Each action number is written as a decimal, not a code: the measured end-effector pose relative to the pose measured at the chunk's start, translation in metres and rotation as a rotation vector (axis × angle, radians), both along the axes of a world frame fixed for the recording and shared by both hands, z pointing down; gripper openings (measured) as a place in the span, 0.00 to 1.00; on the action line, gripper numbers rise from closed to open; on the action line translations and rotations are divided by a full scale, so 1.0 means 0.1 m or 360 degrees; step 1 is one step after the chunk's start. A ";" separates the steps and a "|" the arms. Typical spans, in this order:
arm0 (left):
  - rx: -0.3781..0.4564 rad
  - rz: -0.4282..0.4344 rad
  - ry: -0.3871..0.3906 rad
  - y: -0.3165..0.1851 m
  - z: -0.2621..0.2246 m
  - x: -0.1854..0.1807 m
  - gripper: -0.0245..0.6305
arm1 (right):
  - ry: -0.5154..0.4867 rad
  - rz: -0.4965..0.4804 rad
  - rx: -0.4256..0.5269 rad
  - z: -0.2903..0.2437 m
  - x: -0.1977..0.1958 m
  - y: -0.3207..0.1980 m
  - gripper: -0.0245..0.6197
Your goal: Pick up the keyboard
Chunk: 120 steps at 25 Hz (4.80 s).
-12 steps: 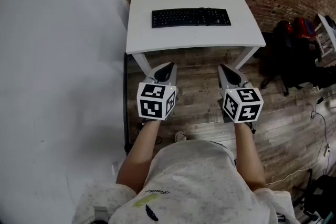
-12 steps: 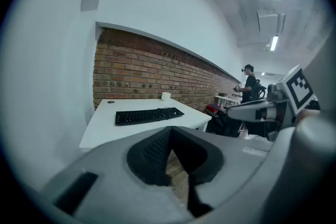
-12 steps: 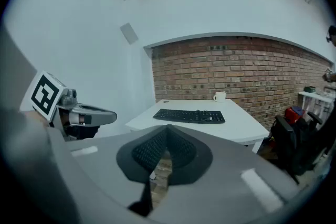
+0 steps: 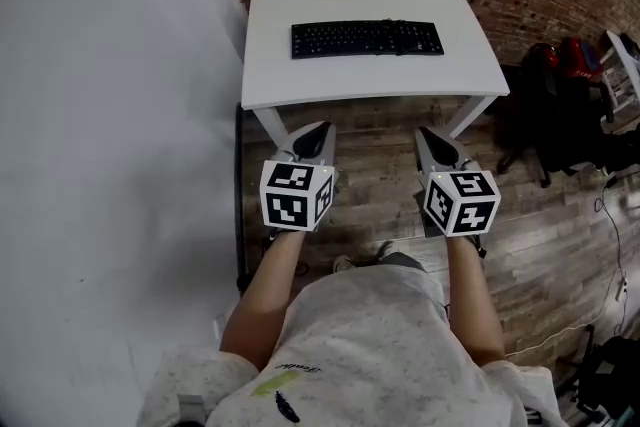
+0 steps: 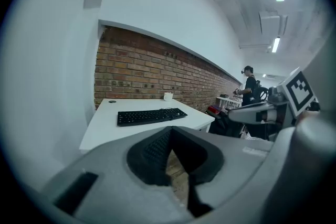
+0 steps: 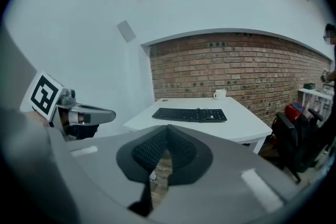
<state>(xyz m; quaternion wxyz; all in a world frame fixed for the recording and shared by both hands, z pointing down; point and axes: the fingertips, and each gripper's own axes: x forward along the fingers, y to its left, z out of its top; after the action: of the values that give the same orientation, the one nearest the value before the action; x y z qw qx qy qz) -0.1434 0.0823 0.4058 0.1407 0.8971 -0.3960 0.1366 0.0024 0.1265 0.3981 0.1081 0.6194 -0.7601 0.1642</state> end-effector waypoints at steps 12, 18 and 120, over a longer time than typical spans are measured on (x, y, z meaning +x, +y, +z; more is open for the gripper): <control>-0.0015 -0.0068 0.0002 -0.65 0.12 0.06 0.02 | -0.0019 0.0017 0.0010 0.10 0.25 -0.63 0.05; -0.0037 -0.0122 -0.0012 -1.13 0.25 0.28 0.02 | -0.0040 -0.0027 0.0005 0.22 0.53 -1.14 0.05; -0.0004 -0.0430 0.0005 -4.55 0.13 0.14 0.56 | -0.0308 -0.0078 -0.0135 0.39 2.32 -4.60 0.50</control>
<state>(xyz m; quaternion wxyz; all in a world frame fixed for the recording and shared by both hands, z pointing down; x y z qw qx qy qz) -0.1292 -0.3732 0.4191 0.1595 0.8357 -0.5127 0.1154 0.2347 -0.3336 0.4375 0.0642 0.5767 -0.7742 0.2526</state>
